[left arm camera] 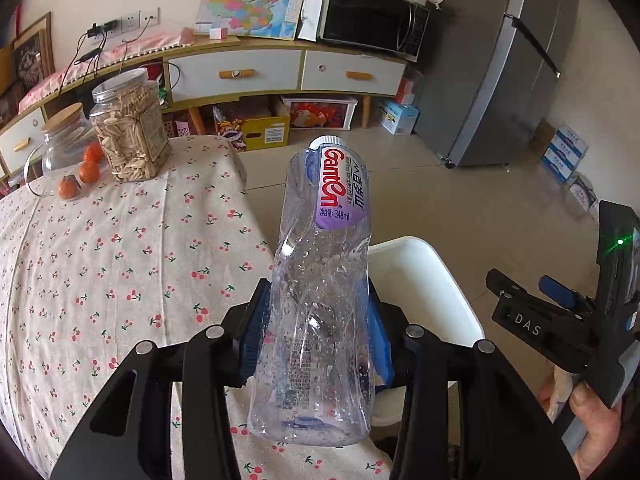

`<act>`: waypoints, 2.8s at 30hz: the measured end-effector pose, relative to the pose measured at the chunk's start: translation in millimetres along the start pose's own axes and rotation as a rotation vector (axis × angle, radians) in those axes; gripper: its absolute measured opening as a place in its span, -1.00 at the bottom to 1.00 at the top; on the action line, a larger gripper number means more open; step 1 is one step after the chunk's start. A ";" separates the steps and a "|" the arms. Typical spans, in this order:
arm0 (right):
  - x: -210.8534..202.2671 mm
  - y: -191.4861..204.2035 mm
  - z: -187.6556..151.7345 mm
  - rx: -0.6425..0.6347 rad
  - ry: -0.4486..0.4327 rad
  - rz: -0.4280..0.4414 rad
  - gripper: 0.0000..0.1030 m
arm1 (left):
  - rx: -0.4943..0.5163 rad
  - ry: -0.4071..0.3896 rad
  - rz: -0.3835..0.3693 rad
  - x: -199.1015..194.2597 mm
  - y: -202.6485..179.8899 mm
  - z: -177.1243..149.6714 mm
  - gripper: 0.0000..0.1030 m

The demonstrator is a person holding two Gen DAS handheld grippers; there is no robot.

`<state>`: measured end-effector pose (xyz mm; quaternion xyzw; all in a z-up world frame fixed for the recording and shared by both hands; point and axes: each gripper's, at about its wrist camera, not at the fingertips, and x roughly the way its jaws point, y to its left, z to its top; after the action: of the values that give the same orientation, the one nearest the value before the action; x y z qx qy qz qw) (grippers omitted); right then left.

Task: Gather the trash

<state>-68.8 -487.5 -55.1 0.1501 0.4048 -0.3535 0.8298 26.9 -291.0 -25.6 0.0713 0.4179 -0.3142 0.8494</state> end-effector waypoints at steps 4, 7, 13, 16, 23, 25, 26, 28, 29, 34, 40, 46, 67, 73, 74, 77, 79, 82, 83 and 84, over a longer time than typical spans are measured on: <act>-1.5 -23.1 1.1 0.037 -0.013 -0.058 0.73 | 0.031 0.013 -0.033 12.4 -17.5 -4.7 -0.14; -7.3 -40.2 4.0 0.072 -0.034 -0.081 0.77 | 0.048 0.039 -0.060 23.8 -30.8 -8.6 -0.14; -16.9 -54.4 8.0 0.077 -0.086 -0.136 0.84 | 0.074 0.056 -0.102 39.2 -57.7 -5.4 -0.12; -25.2 -55.8 8.8 0.074 -0.121 -0.159 0.86 | 0.068 0.064 -0.114 40.7 -66.3 -1.5 0.35; -69.1 -31.8 -0.1 0.091 -0.227 -0.073 0.86 | 0.066 -0.046 0.009 -4.7 -45.0 -6.3 0.74; -84.1 -15.5 -5.7 0.092 -0.237 -0.015 0.86 | 0.056 -0.135 0.087 -31.7 -30.9 -11.0 0.83; -91.6 -7.0 -8.9 0.089 -0.244 0.015 0.86 | 0.052 -0.183 0.122 -45.6 -23.5 -13.2 0.87; -106.5 7.6 -16.9 0.078 -0.261 0.064 0.86 | 0.052 -0.254 0.202 -68.6 -9.0 -18.2 0.87; -112.6 13.4 -21.4 0.074 -0.268 0.079 0.86 | 0.056 -0.272 0.257 -76.6 -3.8 -21.3 0.87; -129.1 44.3 -48.9 0.052 -0.251 0.161 0.86 | 0.021 -0.254 0.306 -102.5 37.9 -40.4 0.87; -132.5 93.7 -81.6 -0.077 -0.249 0.185 0.86 | -0.116 -0.185 0.273 -116.2 94.3 -77.6 0.87; -133.3 134.9 -90.8 -0.168 -0.268 0.175 0.86 | -0.149 -0.171 0.311 -125.2 129.0 -91.3 0.87; -131.4 174.2 -100.9 -0.251 -0.288 0.224 0.86 | -0.252 -0.113 0.358 -118.6 170.5 -99.3 0.87; -131.3 169.8 -99.3 -0.237 -0.289 0.229 0.86 | -0.242 -0.129 0.349 -119.6 161.6 -94.9 0.87; -131.3 169.3 -99.2 -0.237 -0.288 0.230 0.86 | -0.242 -0.130 0.345 -119.5 160.9 -94.8 0.87; -131.5 167.9 -98.4 -0.235 -0.289 0.229 0.86 | -0.236 -0.128 0.341 -118.0 158.9 -94.1 0.87; -131.6 167.3 -98.1 -0.235 -0.288 0.230 0.86 | -0.233 -0.127 0.338 -117.4 158.2 -94.1 0.87; -131.7 167.6 -98.2 -0.237 -0.288 0.229 0.86 | -0.231 -0.126 0.334 -117.0 157.8 -94.4 0.87; -131.9 167.4 -98.0 -0.239 -0.288 0.228 0.86 | -0.230 -0.127 0.332 -117.1 157.7 -94.4 0.87; -131.9 167.1 -98.0 -0.240 -0.287 0.228 0.86 | -0.229 -0.128 0.332 -117.3 157.6 -94.3 0.87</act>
<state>-61.5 -255.9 -20.1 0.0430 0.3022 -0.2244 0.9255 4.5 -74.3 -19.7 0.0220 0.3786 -0.1242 0.9169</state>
